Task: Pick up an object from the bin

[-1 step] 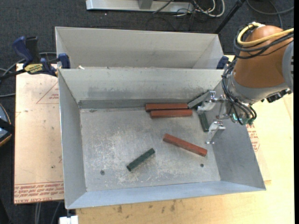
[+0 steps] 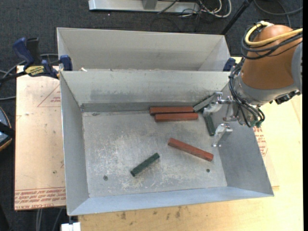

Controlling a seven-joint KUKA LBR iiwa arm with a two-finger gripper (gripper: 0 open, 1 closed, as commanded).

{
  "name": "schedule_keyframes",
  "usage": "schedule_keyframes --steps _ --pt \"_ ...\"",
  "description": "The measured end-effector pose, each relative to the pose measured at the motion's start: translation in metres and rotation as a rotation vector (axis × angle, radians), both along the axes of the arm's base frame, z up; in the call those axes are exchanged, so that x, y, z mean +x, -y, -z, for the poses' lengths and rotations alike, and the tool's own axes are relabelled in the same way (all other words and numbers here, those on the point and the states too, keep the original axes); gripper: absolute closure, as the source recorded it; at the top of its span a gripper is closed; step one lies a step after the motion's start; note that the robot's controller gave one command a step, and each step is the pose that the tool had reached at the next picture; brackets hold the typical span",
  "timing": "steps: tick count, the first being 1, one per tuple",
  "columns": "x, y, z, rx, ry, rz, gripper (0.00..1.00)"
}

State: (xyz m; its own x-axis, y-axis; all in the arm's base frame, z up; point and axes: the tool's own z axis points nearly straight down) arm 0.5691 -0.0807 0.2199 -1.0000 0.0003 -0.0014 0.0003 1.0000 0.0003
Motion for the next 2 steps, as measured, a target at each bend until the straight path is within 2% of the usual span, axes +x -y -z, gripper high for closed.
schedule_keyframes --steps 1,2 --pt "0.002 -0.008 0.055 0.001 0.004 0.092 0.00" --pt "-0.005 -0.020 0.077 0.001 -0.004 0.162 0.00"
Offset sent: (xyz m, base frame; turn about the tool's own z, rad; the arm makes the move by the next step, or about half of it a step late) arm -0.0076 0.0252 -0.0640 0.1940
